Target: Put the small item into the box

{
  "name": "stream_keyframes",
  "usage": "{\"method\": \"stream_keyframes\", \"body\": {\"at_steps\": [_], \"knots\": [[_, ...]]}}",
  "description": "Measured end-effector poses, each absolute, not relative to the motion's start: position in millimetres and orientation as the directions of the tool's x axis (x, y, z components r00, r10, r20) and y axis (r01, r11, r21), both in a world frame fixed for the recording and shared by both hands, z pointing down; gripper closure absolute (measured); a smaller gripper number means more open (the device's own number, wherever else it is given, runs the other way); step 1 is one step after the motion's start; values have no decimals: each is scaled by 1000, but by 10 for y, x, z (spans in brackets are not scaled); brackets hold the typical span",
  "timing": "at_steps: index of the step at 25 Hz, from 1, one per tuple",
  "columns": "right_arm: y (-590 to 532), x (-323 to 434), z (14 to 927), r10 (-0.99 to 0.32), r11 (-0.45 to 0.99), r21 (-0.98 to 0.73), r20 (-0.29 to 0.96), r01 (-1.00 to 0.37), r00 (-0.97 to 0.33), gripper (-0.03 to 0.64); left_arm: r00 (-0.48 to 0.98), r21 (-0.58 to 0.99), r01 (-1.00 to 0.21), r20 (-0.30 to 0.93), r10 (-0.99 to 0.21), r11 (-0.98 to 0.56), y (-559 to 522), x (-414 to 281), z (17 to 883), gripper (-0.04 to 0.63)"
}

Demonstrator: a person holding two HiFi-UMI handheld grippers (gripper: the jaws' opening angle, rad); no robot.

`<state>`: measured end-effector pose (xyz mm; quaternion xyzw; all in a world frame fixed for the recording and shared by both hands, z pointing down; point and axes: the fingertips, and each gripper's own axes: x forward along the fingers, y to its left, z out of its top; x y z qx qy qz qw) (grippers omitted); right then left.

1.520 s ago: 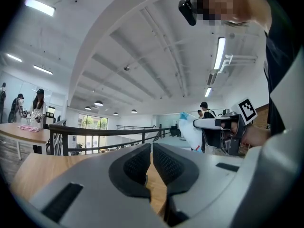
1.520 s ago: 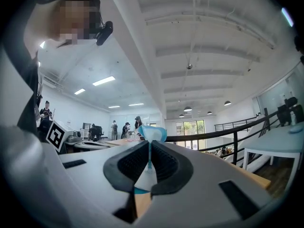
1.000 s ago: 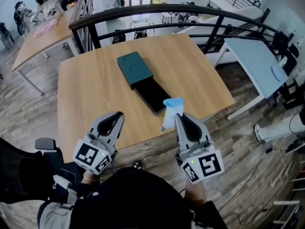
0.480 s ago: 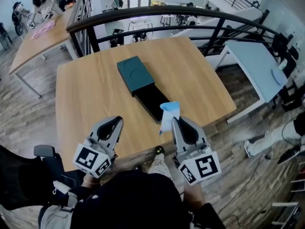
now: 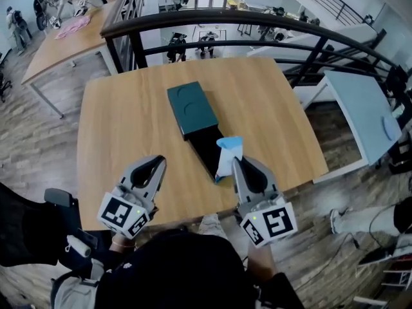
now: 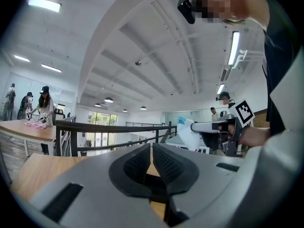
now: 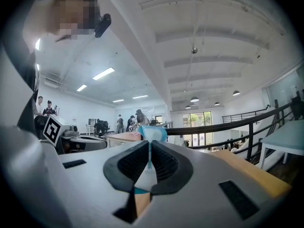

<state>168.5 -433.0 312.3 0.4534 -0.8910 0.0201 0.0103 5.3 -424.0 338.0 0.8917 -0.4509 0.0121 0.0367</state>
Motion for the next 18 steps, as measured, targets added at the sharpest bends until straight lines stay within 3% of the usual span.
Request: {"method": "stream_keyframes", "body": {"at_steps": [18], "knots": [[-5442,1701,3944,-705,686,-28,220,-727,-674,586,503,85,-864,117,-856,-496,-5167,195,3801,569]]}}
